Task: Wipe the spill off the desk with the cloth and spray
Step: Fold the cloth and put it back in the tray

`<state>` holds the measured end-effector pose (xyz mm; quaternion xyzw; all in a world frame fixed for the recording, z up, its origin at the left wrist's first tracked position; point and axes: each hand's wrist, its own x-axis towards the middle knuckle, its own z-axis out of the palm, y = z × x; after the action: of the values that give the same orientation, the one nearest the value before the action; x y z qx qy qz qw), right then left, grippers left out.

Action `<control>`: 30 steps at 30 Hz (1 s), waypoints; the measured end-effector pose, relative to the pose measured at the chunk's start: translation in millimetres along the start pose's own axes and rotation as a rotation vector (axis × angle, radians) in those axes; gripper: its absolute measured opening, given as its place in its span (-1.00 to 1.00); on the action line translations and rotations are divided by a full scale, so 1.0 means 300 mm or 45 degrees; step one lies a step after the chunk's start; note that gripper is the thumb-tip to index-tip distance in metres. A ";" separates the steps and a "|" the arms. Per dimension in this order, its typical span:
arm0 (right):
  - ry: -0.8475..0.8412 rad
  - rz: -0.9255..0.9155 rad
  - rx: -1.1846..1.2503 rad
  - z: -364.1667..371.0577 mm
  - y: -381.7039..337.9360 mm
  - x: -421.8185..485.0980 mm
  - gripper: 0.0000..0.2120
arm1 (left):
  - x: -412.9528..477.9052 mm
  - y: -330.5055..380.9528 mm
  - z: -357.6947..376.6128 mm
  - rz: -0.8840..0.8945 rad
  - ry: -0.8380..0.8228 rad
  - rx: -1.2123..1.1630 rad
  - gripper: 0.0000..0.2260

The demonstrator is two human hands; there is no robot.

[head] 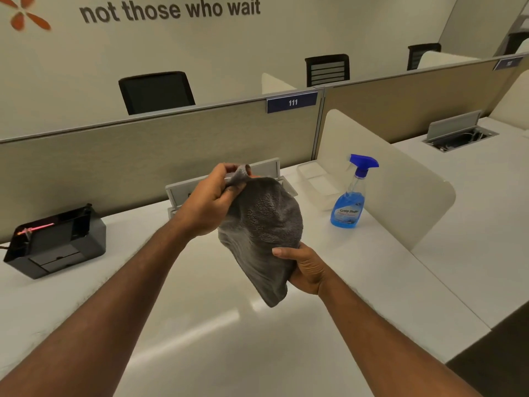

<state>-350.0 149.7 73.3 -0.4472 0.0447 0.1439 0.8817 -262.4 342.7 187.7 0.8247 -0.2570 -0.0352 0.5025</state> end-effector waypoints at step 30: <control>0.099 -0.281 -0.063 0.059 -0.094 -0.034 -0.67 | 0.033 0.154 -0.049 0.084 -0.041 -0.261 -0.76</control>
<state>-352.4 146.0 107.7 -0.4761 0.0259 0.0298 0.8785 -267.1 333.4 236.1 0.7593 -0.2870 -0.0580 0.5811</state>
